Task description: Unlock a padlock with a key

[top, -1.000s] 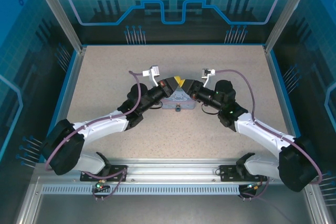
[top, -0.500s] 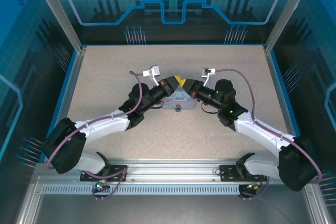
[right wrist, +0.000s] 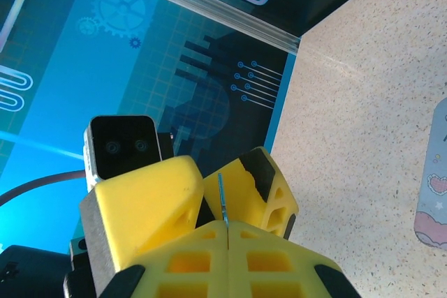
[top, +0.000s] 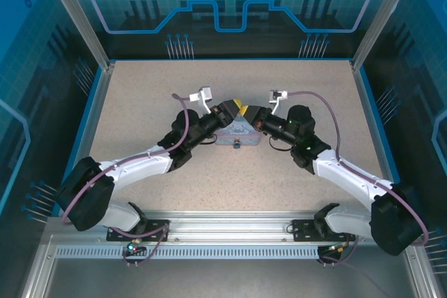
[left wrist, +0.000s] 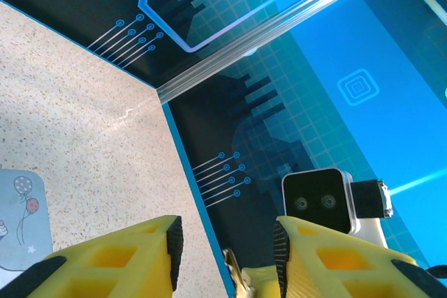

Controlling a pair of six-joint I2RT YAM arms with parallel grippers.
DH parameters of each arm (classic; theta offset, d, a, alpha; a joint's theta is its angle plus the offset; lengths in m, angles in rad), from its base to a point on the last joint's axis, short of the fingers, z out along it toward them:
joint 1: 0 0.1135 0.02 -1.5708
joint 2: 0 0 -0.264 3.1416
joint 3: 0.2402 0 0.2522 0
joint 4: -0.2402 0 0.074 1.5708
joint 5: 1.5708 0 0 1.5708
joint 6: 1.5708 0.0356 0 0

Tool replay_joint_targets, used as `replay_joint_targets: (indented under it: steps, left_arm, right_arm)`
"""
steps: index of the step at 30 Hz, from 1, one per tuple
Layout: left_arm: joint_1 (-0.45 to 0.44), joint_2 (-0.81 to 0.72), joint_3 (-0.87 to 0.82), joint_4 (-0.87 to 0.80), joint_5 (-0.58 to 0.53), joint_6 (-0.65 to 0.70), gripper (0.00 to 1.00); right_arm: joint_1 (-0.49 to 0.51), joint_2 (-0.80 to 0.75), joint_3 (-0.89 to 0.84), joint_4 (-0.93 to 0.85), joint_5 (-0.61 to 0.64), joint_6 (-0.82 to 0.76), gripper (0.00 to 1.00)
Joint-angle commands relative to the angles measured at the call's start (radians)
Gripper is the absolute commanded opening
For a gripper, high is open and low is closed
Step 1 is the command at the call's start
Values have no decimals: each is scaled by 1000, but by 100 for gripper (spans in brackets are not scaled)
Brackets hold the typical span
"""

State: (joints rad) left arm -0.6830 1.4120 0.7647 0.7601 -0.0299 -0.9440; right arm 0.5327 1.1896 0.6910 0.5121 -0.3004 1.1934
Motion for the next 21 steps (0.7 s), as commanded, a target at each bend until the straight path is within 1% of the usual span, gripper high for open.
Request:
replay_joint_targets:
  steps: [1, 7, 14, 21]
  left_arm:
    - [16, -25, 25, -1, -15, -12, 41]
    - [41, -25, 26, 0, 4, -28, 43]
    - [60, -13, 4, 40, 9, -62, 40]
    - [65, -7, 11, 39, 19, -64, 38]
  right_arm:
    - [-11, -21, 4, -7, -32, -2, 0]
    - [-11, -19, -6, -6, -46, 10, 0]
    - [-11, 12, -9, 32, -74, 49, 0]
    - [-11, 40, -10, 55, -95, 67, 0]
